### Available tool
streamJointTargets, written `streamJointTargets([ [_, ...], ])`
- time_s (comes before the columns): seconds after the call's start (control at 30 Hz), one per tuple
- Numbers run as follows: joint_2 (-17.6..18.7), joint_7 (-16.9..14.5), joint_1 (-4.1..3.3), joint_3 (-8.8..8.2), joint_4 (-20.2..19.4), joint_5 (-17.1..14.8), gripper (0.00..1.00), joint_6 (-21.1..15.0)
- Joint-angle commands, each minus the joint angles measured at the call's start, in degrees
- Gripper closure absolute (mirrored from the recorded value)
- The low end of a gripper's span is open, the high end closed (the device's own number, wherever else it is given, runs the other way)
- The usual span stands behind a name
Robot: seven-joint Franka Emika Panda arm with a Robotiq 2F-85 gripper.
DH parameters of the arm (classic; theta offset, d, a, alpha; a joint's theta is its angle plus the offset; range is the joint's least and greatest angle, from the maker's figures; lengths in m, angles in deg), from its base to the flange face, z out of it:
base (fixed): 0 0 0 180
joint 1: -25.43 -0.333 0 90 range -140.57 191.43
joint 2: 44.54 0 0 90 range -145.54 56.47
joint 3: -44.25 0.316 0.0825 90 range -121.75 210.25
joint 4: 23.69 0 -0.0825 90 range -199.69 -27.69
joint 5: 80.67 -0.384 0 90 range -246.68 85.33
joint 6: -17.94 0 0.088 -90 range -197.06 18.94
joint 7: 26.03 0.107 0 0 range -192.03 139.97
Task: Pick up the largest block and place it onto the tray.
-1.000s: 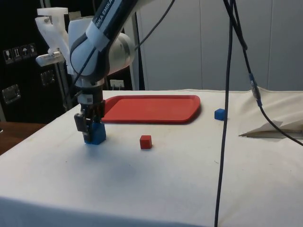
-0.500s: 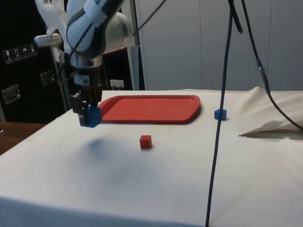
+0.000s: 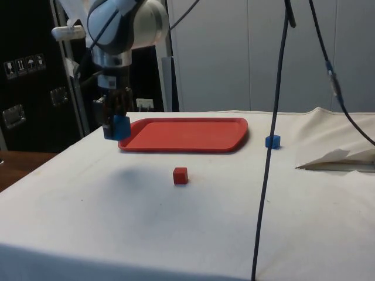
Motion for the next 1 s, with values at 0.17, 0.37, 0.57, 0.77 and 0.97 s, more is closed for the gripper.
streamJointTargets([
  [0.17, -1.7, -1.0, -0.06, -1.49, -1.5, 0.3, 0.95, 0.1],
  [0.37, -2.7, -2.4, 0.11, -2.75, -2.4, 0.1, 0.95, -0.2],
  [0.57, -2.8, -4.2, 0.80, -3.67, -2.9, -0.6, 0.95, -0.6],
  [0.77, -2.8, -6.0, 1.78, -4.64, -3.2, -1.0, 0.95, -0.5],
  [0.97, -2.8, -7.4, 2.58, -5.50, -3.4, -1.1, 0.95, -0.3],
])
